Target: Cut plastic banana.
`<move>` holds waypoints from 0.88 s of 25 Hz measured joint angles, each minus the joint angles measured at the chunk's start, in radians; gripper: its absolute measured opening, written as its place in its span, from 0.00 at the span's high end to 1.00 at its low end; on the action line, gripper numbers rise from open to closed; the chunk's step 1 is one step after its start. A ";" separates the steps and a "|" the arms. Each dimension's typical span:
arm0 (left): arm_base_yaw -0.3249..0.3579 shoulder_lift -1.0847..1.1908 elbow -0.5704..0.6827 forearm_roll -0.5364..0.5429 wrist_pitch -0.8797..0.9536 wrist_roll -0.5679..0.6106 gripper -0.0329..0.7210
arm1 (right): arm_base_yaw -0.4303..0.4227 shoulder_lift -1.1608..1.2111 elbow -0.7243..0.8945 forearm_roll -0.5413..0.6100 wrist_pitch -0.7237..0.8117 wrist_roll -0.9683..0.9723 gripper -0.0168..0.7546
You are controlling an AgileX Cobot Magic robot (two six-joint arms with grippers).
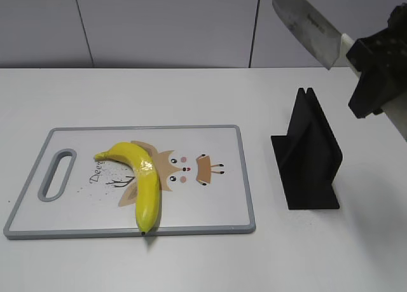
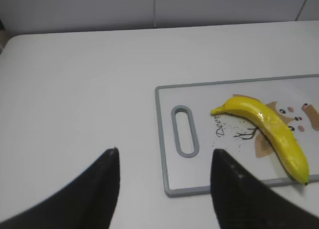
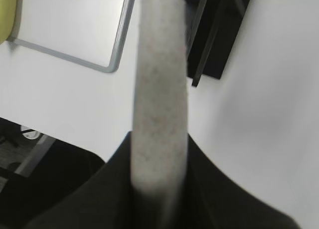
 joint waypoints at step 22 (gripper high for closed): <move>-0.168 0.817 -0.509 -0.305 0.103 0.775 0.22 | 0.194 0.338 -0.304 -0.088 0.003 -0.778 0.73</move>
